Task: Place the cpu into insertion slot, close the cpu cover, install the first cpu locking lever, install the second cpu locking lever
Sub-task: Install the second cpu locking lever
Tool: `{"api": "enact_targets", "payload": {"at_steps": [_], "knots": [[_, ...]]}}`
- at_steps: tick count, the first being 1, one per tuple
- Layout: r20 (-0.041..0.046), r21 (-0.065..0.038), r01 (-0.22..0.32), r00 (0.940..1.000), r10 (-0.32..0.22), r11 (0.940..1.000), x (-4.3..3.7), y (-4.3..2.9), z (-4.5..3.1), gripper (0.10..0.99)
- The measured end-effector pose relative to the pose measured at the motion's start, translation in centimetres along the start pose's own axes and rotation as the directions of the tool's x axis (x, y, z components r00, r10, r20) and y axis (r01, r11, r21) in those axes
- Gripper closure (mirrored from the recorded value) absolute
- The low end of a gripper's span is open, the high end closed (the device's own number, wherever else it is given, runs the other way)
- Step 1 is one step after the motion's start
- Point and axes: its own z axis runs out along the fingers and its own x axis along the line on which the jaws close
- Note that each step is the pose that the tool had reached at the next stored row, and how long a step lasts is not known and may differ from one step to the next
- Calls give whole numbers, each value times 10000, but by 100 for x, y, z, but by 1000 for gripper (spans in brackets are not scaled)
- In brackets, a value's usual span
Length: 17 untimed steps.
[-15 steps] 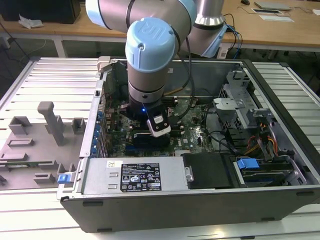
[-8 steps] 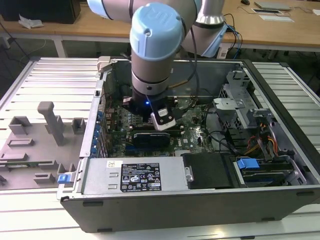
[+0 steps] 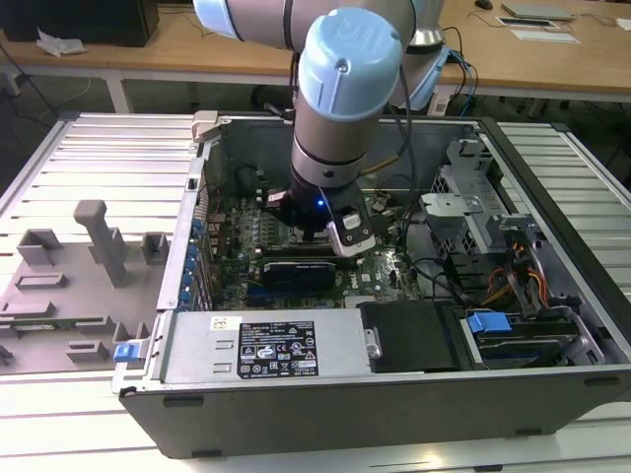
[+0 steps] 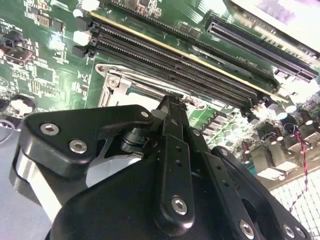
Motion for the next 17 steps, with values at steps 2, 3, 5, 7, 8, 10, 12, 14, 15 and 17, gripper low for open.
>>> {"api": "enact_targets", "payload": {"at_steps": [2, 3, 5, 7, 8, 10, 12, 14, 15, 17], "knots": [[37, 317, -11, 10000, 10, 9995, 5, 55, 17, 980], [78, 659, -26, 10000, 21, 9978, 12, 124, 38, 980], [90, 778, -32, 10000, 25, 9970, 16, 187, 56, 980], [92, 789, -27, 10000, 19, 9969, 17, 232, 70, 980], [90, 794, -23, 10000, 15, 9968, 17, 253, 76, 980], [87, 805, -7, 10000, 0, 9968, 2, 332, 99, 980], [102, 817, 7, 9999, -16, 9967, -18, 369, 108, 980], [161, 876, 29, 9999, -43, 9962, -21, 394, 115, 980], [211, 904, 44, 9998, -63, 9959, -21, 407, 119, 980], [411, 986, 107, 9990, -148, 9951, -16, 450, 134, 980]]}}
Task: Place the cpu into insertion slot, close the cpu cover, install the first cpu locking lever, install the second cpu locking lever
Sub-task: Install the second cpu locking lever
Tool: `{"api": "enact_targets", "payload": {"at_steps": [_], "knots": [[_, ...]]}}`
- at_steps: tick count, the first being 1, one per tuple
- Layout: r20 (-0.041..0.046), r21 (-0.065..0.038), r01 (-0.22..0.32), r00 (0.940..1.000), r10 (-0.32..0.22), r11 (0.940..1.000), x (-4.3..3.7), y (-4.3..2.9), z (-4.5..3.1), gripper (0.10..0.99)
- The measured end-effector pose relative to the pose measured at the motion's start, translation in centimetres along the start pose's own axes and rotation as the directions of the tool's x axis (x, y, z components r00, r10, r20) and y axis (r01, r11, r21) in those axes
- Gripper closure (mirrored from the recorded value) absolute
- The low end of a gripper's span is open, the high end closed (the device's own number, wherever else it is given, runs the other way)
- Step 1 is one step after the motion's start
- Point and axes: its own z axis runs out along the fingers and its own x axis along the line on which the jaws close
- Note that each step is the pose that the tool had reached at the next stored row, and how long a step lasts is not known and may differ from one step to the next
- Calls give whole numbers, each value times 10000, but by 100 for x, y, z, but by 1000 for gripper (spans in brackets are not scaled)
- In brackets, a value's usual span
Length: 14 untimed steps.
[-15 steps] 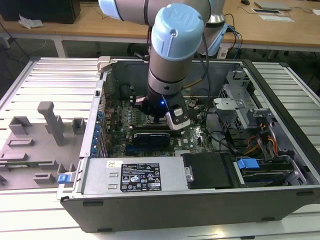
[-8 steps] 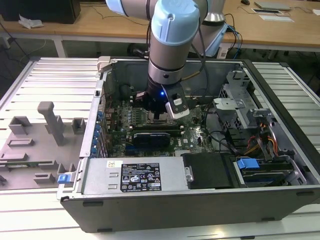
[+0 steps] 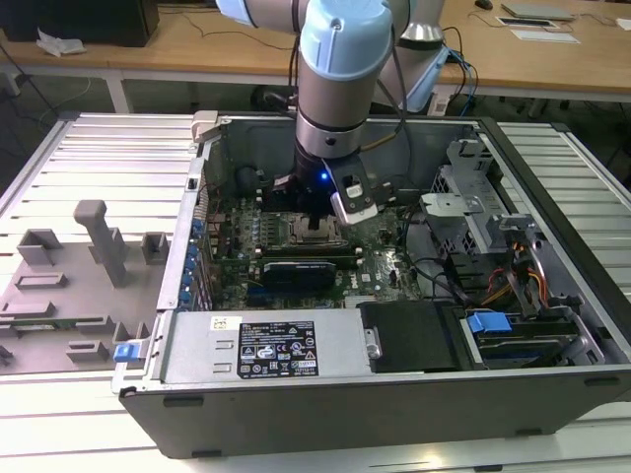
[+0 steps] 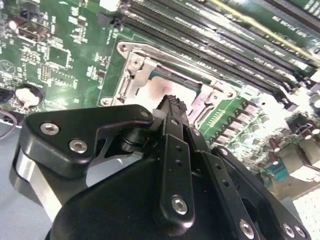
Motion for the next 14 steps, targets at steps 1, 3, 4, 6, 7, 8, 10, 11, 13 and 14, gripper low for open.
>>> {"api": "enact_targets", "payload": {"at_steps": [1, 3, 4, 6, 7, 8, 10, 11, 13, 14], "knots": [[36, 155, 11, 10000, -12, 9999, 4, 33, -1, 980], [72, 507, 8, 10000, -11, 9987, 6, 54, -66, 980], [88, 669, 6, 10000, -12, 9978, 10, 85, -124, 980], [95, 727, 7, 10000, -13, 9974, 10, 94, -136, 980], [95, 729, 7, 10000, -14, 9973, 10, 94, -136, 980], [94, 732, 5, 10000, -12, 9973, 11, 94, -137, 980], [94, 733, 5, 10000, -12, 9973, 11, 94, -137, 980], [95, 734, 5, 10000, -12, 9973, 11, 94, -137, 980], [95, 735, 5, 10000, -12, 9973, 11, 94, -137, 980], [95, 735, 5, 10000, -12, 9973, 11, 94, -137, 980]]}}
